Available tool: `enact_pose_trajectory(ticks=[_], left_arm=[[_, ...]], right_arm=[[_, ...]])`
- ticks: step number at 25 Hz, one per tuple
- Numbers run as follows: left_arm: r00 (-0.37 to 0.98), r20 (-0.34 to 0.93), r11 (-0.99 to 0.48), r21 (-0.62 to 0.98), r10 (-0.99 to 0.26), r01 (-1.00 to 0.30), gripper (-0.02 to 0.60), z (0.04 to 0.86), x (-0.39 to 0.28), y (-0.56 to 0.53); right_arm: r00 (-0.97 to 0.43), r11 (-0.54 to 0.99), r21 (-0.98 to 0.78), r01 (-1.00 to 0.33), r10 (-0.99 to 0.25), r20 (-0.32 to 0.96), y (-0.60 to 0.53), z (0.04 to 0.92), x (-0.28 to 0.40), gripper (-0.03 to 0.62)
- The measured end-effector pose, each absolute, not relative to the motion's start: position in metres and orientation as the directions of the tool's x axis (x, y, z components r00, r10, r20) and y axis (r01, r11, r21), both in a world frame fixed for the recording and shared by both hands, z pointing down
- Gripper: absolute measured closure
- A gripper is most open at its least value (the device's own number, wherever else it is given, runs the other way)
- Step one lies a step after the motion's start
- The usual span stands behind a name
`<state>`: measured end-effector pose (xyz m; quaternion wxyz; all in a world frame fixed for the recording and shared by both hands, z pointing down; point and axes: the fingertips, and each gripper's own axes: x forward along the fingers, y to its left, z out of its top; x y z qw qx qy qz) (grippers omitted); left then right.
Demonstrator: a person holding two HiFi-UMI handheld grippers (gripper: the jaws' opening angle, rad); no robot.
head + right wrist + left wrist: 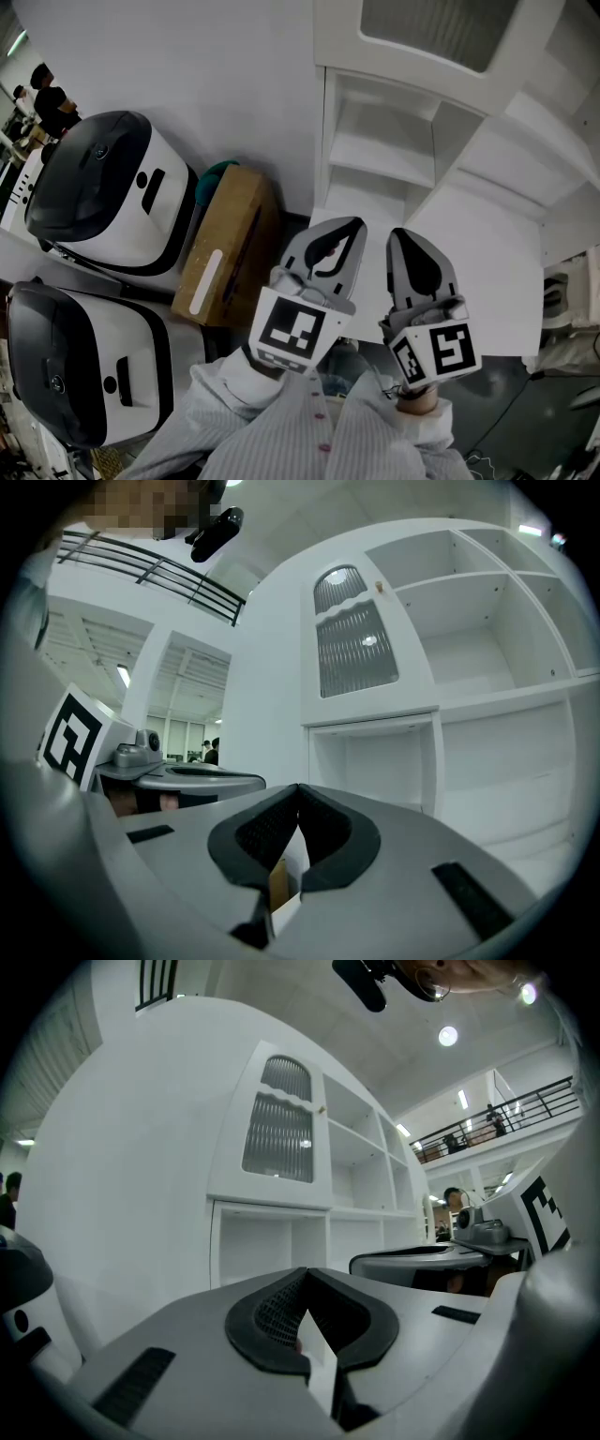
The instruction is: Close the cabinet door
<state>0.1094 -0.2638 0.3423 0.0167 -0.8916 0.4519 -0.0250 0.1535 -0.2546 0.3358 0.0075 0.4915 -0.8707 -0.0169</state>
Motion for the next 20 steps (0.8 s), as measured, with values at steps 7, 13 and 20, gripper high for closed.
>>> enact_pose_trajectory(ticks=[7, 13, 20], left_arm=[[0.59, 0.027, -0.59, -0.051, -0.807, -0.806, 0.572, 0.344, 0.105, -0.26], [0.593, 0.017, -0.593, -0.056, -0.805, -0.803, 0.571, 0.343, 0.099, -0.258], [0.591, 0.013, -0.591, -0.057, -0.806, -0.805, 0.571, 0.342, 0.084, -0.257]], right_arm=[[-0.501, 0.5, 0.039, -0.865, -0.866, -0.008, -0.25, 0.336, 0.155, 0.582], [-0.495, 0.494, 0.046, -0.868, -0.869, -0.014, -0.248, 0.335, 0.149, 0.582], [-0.496, 0.494, 0.064, -0.867, -0.868, -0.009, -0.245, 0.336, 0.135, 0.582]])
